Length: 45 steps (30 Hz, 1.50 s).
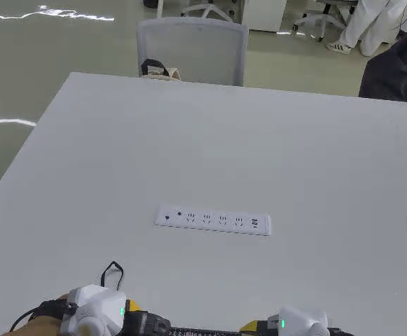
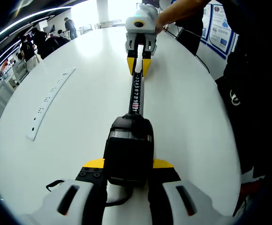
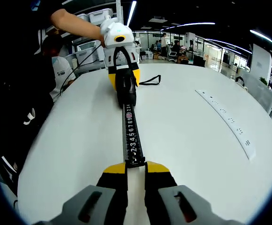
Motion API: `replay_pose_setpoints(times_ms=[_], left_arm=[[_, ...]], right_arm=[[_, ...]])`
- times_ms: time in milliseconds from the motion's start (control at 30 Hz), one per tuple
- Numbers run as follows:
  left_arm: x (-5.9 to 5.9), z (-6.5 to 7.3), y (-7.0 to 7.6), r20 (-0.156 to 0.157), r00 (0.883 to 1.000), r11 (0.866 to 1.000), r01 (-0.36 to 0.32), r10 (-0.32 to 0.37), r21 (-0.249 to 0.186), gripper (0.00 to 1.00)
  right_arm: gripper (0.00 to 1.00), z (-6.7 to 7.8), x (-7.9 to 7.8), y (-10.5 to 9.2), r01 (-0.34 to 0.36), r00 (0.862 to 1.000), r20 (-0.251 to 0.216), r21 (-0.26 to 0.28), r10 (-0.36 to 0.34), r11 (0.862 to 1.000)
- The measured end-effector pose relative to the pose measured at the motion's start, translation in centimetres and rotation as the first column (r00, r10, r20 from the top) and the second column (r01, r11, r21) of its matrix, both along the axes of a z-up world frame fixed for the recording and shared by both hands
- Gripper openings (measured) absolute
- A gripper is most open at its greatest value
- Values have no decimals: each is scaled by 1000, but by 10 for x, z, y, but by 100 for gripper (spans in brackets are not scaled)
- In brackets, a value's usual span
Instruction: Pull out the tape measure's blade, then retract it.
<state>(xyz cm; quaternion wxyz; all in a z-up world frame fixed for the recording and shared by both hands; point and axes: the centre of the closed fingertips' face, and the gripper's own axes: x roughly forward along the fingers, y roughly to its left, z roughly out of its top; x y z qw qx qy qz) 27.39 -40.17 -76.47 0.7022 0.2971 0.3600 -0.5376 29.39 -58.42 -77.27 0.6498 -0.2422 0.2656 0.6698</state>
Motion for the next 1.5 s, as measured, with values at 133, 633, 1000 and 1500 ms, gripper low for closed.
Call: replay_pose_setpoints(times_ms=[133, 633, 1000, 1500], left_arm=[[0, -1, -2, 2, 1000, 1000, 5, -5, -1, 29], [1, 0, -5, 2, 1000, 1000, 8, -8, -3, 29], [1, 0, -6, -3, 1000, 1000, 15, -15, -11, 29], [1, 0, -6, 1, 1000, 1000, 15, -15, -15, 29]], right_arm=[[11, -6, -2, 0, 5, 1000, -6, -15, -5, 1000], [12, -9, -3, -1, -1, 1000, -4, -21, 1, 1000], [13, -9, -4, -1, -36, 999, 26, -18, 37, 999], [15, -10, -5, 5, -50, 998, 29, 0, 50, 999]])
